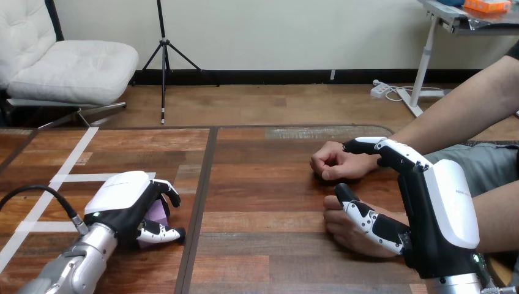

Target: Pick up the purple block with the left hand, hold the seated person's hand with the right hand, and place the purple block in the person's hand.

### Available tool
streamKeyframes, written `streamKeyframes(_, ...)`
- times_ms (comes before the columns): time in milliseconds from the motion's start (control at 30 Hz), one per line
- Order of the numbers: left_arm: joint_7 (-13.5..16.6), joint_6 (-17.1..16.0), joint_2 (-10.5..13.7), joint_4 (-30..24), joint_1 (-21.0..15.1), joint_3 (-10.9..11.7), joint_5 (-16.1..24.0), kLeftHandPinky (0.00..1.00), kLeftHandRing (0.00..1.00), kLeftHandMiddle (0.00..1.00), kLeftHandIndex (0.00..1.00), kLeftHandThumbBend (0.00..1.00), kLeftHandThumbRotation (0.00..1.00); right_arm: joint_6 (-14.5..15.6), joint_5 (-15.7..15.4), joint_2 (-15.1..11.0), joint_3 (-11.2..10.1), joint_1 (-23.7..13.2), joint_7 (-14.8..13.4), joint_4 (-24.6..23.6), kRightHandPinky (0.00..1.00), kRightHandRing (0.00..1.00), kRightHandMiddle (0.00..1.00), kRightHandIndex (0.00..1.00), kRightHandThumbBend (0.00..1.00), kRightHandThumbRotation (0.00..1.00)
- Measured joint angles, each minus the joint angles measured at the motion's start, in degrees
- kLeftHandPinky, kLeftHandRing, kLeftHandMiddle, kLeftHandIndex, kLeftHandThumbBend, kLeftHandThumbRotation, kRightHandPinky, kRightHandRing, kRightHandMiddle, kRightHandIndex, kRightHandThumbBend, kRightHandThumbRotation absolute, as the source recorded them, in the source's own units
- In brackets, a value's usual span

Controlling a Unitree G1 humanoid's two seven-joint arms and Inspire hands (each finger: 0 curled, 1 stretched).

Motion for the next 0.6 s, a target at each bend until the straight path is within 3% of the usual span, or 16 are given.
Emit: streamKeyframes(600,0.25,0.18,-0.47,0.84,-0.67,-0.56,-0.28,0.41,0.48,0.54,0.53,0.59,0.17,0.12,0.10,0.00,-0.75,0.00,1.08,-0.07,0.64,0.73,0.69,0.66,0.46,0.00)
